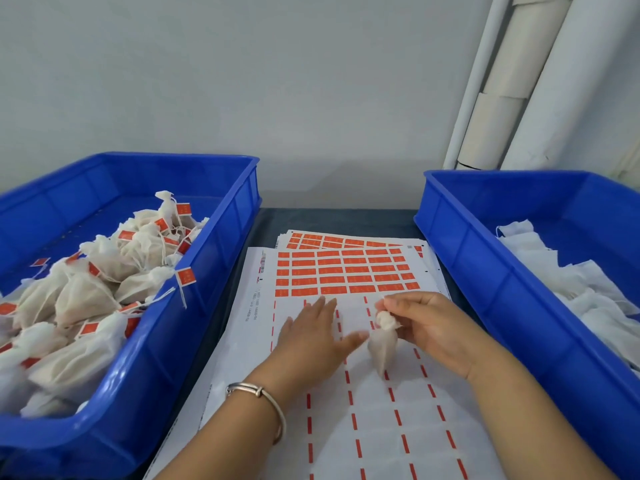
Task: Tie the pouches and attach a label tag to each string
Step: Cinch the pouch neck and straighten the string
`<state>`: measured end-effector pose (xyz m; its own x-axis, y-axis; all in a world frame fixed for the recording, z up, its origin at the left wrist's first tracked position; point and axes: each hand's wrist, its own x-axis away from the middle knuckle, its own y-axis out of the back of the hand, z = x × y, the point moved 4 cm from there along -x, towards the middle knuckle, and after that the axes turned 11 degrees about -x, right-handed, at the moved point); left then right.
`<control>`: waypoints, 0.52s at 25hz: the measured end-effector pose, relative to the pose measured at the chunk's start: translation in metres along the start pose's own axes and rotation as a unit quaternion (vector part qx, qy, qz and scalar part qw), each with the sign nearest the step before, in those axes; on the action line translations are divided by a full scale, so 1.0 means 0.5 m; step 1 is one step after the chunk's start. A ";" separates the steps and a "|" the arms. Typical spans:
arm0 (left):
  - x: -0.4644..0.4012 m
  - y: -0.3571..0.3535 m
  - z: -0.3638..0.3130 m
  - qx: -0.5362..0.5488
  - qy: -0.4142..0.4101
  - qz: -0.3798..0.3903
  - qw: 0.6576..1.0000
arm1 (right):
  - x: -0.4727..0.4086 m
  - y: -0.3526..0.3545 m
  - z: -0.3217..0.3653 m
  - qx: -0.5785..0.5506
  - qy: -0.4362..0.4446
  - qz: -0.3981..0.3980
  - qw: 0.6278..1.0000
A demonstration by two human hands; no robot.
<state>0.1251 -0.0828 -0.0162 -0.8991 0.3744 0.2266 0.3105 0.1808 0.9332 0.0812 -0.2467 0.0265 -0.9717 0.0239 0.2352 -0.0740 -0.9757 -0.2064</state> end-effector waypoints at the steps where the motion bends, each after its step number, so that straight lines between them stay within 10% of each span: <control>1: 0.002 -0.008 0.007 -0.074 -0.017 0.013 0.997 | 0.002 0.014 0.005 -0.008 -0.006 -0.008 1.000; 9: 0.033 0.059 0.047 -0.234 -0.014 0.105 0.967 | -0.035 0.100 0.036 -0.180 0.031 -0.080 0.980; 13: -0.029 0.082 -0.043 -0.172 -0.031 -0.016 0.984 | -0.057 0.116 -0.012 -0.248 -0.013 -0.119 0.961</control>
<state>0.1441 -0.1003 0.0250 -0.8826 0.4309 0.1878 0.1492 -0.1220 0.9812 0.1031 -0.3027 0.0020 -0.9088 0.2212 0.3537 -0.3968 -0.7199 -0.5694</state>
